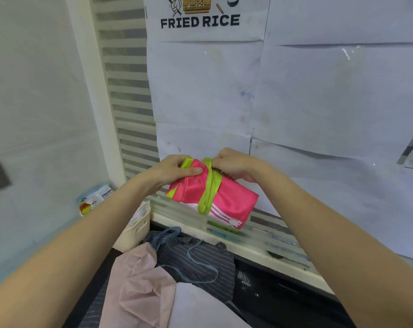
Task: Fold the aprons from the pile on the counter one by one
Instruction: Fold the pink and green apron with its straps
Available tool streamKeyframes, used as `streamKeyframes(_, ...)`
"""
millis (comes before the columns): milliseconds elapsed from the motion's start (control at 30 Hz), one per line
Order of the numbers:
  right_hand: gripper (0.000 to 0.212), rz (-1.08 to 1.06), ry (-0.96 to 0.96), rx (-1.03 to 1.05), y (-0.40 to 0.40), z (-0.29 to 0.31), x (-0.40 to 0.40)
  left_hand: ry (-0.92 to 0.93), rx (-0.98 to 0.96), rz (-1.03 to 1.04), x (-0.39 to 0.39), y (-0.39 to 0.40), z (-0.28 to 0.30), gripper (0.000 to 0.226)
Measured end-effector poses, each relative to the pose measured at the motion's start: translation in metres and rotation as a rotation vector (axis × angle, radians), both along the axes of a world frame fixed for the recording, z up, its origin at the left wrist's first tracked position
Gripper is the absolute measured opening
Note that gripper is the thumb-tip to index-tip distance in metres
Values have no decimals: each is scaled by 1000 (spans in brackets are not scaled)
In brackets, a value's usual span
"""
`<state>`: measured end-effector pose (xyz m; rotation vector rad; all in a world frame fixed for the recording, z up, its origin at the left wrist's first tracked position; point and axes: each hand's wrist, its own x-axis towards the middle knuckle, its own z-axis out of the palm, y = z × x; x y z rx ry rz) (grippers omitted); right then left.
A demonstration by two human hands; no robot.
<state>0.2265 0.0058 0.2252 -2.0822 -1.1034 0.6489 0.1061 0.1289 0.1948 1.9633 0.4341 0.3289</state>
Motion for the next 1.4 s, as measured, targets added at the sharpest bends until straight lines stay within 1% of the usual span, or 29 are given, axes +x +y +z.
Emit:
streamKeyframes(33,41,-21,25,32,7,2,-2,-32,9,26,-6,2,4,19)
streamKeyframes(100,34,-102,85,136,20,10,-11,-117,27,95,-19,6,14,27)
streamKeyframes(167,26,-133,241,250,34,21,-21,-193,52,150,-37,10,27,31)
streamKeyframes(267,16,-1,531,327,52,40,-35,-241,113,176,-64,20,44,15)
streamKeyframes(333,9,82,639,413,71,62,-55,-287,146,254,-90,34,62,9)
streamKeyframes(433,16,158,677,541,96,97,-87,-372,171,370,-124,53,91,11)
streamKeyframes(533,22,325,730,608,117,141,-122,-479,201,504,-159,71,126,8)
streamKeyframes(567,28,367,725,631,125,157,-137,-522,223,547,-173,78,139,7)
streamKeyframes(633,41,390,655,681,140,185,-163,-590,244,591,-197,89,163,5)
streamKeyframes(667,43,380,607,704,147,196,-176,-607,255,604,-207,94,174,6)
streamKeyframes(733,41,340,503,757,170,218,-202,-632,319,631,-231,106,195,8)
streamKeyframes(800,31,280,382,825,199,238,-224,-642,460,694,-250,121,214,12)
streamKeyframes(867,22,202,285,884,225,258,-238,-624,601,813,-262,137,230,18)
streamKeyframes(900,23,171,257,898,238,269,-247,-617,662,872,-268,147,238,19)
streamKeyframes(967,35,102,145,910,263,292,-262,-625,732,952,-277,169,256,19)
streamKeyframes(1033,36,8,-22,888,283,310,-272,-660,747,986,-280,187,271,18)
streamKeyframes(1133,21,-41,-168,934,319,331,-276,-690,710,981,-279,214,292,16)
streamKeyframes(1200,9,-55,-217,961,338,341,-276,-697,667,942,-278,228,305,16)
streamKeyframes(1267,11,-71,-245,973,355,350,-274,-711,618,899,-275,243,318,15)
streamKeyframes(1333,7,-75,-256,984,362,357,-272,-711,606,891,-272,252,326,14)
streamKeyframes(1400,16,-81,-257,1001,376,363,-269,-701,630,900,-268,262,332,14)
